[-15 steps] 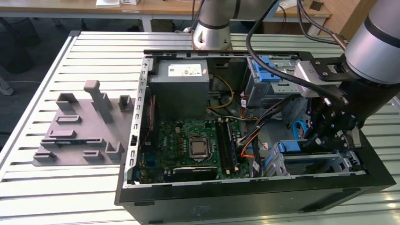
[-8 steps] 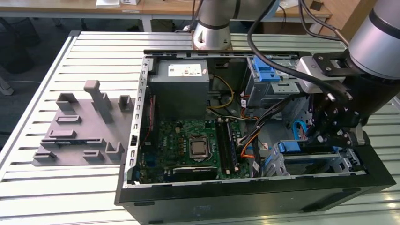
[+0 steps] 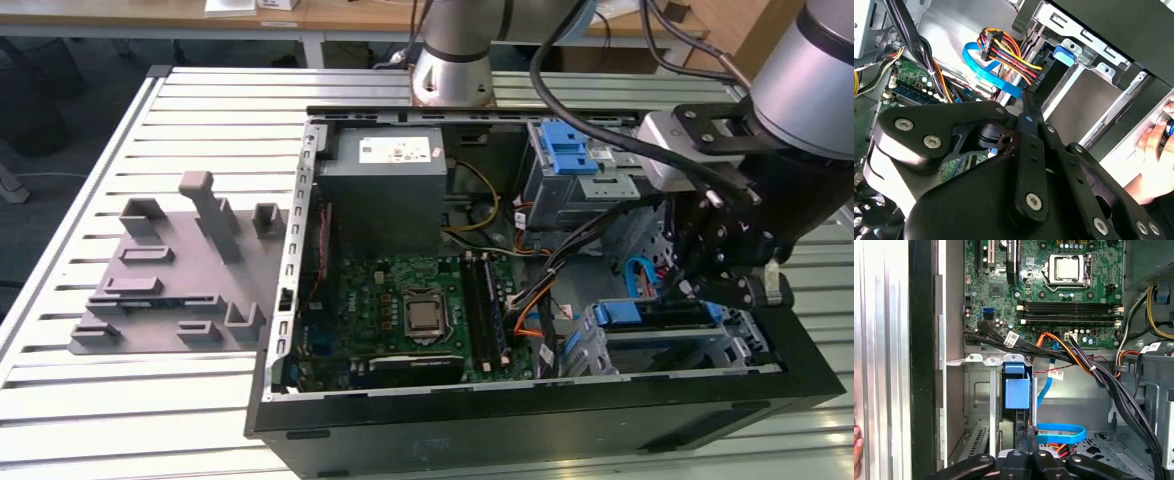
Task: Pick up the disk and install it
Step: 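Insert the second disk wire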
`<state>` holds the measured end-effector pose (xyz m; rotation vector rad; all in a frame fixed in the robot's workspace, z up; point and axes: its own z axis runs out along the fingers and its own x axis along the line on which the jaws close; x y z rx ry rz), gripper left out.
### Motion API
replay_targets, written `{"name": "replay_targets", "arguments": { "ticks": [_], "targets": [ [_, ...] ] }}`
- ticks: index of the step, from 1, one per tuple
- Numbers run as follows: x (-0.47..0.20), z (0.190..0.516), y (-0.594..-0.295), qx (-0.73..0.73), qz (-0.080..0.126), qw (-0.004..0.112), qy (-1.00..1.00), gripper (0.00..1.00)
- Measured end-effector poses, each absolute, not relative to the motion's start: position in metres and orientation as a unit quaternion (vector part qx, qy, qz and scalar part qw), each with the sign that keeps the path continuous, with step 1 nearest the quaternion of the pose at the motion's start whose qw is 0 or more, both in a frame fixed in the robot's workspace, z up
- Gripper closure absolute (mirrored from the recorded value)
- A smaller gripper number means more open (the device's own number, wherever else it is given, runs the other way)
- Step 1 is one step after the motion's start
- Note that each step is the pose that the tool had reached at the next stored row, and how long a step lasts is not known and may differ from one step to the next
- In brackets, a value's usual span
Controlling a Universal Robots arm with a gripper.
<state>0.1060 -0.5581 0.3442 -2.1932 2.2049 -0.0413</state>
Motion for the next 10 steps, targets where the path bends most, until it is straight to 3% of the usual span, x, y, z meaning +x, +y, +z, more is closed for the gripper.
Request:
{"name": "replay_targets", "arguments": {
  "ticks": [10],
  "targets": [
    [0.106,0.3461,-0.5581,-0.705,-0.013,0.016,0.709,0.89]
  ]
}}
